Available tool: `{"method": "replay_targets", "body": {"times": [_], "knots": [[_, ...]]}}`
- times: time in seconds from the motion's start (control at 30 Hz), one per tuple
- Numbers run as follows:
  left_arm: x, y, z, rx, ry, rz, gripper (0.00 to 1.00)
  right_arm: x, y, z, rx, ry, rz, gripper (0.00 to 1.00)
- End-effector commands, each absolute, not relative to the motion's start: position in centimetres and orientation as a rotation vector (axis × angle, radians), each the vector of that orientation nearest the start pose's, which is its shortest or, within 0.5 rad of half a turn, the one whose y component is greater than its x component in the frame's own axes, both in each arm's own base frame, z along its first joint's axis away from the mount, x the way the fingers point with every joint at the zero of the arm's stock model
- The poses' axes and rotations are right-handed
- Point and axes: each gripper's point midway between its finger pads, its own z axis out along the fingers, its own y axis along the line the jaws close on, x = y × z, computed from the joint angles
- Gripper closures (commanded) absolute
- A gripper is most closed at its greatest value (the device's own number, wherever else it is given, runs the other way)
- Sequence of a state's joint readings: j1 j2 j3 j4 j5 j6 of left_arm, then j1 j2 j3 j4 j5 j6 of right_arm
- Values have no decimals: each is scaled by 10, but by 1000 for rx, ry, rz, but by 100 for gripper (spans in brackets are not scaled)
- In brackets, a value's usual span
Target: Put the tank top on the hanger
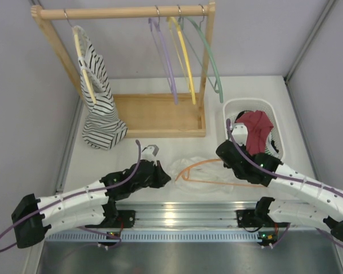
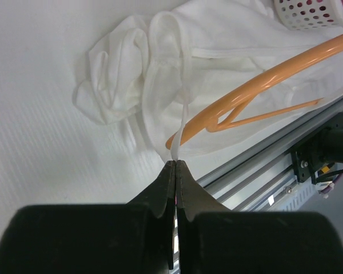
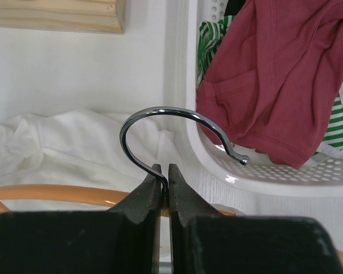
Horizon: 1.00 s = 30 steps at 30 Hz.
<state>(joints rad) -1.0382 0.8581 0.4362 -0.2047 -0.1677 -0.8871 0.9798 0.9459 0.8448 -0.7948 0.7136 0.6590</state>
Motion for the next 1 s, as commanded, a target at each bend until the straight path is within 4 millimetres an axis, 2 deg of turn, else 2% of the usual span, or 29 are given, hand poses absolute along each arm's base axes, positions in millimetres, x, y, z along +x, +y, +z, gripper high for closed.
{"method": "replay_targets", "body": {"times": [0.0, 0.33, 0.53, 0.6, 0.63, 0.67, 0.83, 0.97], "knots": [[146, -263, 130, 85, 2273, -959, 100, 220, 150, 196, 8, 2119, 78, 100], [159, -277, 169, 46, 2195, -1006, 100, 218, 169, 202, -13, 2099, 95, 100], [160, -291, 199, 73, 2162, -1071, 100, 219, 182, 226, -33, 2057, 108, 100], [161, -293, 208, 82, 2147, -1081, 100, 218, 187, 241, -45, 2030, 103, 100], [162, -296, 217, 86, 2130, -1096, 100, 218, 189, 244, -57, 2027, 91, 100], [161, -297, 221, 89, 2125, -1107, 100, 216, 193, 255, -61, 2006, 99, 100], [165, -307, 266, 106, 2032, -1175, 100, 213, 202, 268, -96, 1981, 72, 100], [169, -307, 290, 121, 1983, -1173, 100, 210, 211, 284, -103, 1951, 90, 100]]}}
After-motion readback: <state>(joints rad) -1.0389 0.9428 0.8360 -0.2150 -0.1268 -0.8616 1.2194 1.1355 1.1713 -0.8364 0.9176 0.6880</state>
